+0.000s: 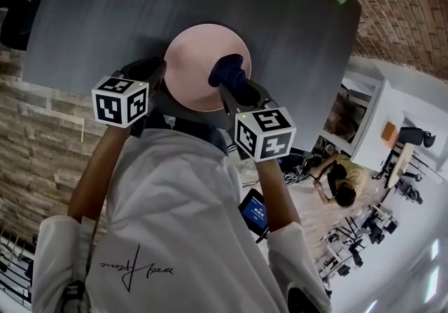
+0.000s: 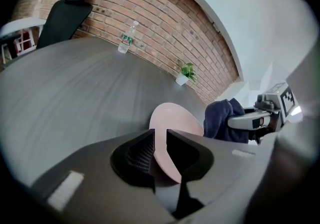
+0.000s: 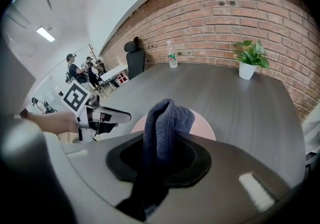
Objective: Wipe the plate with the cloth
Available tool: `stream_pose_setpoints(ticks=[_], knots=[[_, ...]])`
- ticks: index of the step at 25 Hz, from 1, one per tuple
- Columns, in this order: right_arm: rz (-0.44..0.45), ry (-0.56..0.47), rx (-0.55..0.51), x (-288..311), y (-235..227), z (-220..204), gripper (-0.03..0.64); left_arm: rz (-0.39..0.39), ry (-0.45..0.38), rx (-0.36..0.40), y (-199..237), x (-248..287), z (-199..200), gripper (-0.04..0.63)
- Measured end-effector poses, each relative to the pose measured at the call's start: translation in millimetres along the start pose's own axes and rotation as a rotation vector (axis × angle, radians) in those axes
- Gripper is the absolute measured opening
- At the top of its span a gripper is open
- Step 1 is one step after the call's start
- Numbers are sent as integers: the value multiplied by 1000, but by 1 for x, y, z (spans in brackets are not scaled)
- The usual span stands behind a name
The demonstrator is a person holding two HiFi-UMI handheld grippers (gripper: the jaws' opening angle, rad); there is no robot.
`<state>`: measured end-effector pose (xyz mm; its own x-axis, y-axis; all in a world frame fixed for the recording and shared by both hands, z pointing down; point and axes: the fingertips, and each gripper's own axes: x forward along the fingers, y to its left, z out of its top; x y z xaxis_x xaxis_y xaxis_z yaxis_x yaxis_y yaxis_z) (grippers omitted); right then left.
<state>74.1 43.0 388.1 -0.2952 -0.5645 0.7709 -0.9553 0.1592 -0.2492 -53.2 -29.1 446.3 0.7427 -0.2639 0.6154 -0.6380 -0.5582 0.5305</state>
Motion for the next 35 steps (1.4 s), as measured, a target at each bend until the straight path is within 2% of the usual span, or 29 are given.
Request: stream_pose_setpoints(ticks=[6, 11, 17, 24, 32, 35], knots=[[-30, 59, 15, 18, -22, -10, 83, 14, 22, -40, 9, 12, -9, 81], [-39, 93, -12, 36, -28, -10, 83, -8, 33, -79, 13, 17, -12, 146], [-40, 129, -52, 58, -36, -11, 83, 4, 50, -94, 20, 25, -15, 144], [-25, 157, -12, 82, -45, -17, 86, -13, 48, -132, 21, 30, -14, 147], [-25, 180, -28, 100, -55, -17, 86, -20, 63, -154, 19, 38, -18, 143], [-24, 177, -28, 104, -56, -15, 86, -25, 56, -165, 18, 37, -15, 117]])
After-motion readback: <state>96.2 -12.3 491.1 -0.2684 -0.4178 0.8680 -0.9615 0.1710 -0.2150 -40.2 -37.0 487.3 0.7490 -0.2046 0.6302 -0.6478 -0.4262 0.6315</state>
